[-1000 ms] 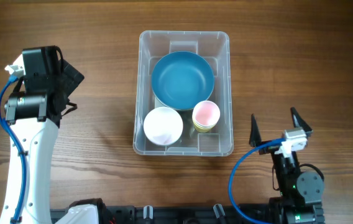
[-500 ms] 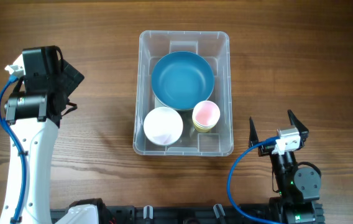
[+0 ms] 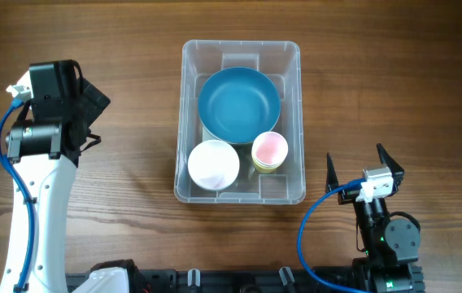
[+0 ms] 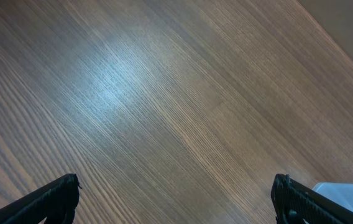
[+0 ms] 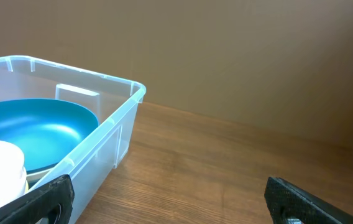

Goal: Pack container

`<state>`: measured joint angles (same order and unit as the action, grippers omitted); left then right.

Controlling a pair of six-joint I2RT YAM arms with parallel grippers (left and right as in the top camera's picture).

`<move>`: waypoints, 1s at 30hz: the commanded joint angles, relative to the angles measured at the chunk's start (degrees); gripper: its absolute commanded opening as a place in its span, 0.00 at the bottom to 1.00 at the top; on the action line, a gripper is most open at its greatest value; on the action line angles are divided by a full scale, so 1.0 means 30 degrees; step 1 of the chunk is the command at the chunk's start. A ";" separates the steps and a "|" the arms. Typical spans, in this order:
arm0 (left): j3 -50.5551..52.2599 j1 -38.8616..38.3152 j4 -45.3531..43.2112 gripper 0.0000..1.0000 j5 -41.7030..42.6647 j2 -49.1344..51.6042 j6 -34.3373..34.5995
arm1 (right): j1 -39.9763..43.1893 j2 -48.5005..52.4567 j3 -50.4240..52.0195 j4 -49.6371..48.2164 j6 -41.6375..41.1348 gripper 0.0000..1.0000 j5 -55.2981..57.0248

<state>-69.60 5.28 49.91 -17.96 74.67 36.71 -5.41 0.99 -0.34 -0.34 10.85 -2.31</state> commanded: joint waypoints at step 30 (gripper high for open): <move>-0.0124 0.0066 -0.0153 1.00 0.3264 -0.1851 -0.0087 | 0.0117 -0.0240 0.0015 -0.0007 0.0335 1.00 0.0459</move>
<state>-69.60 5.32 49.67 -14.33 74.37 36.71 -5.41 0.99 -0.34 -0.36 10.85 -2.31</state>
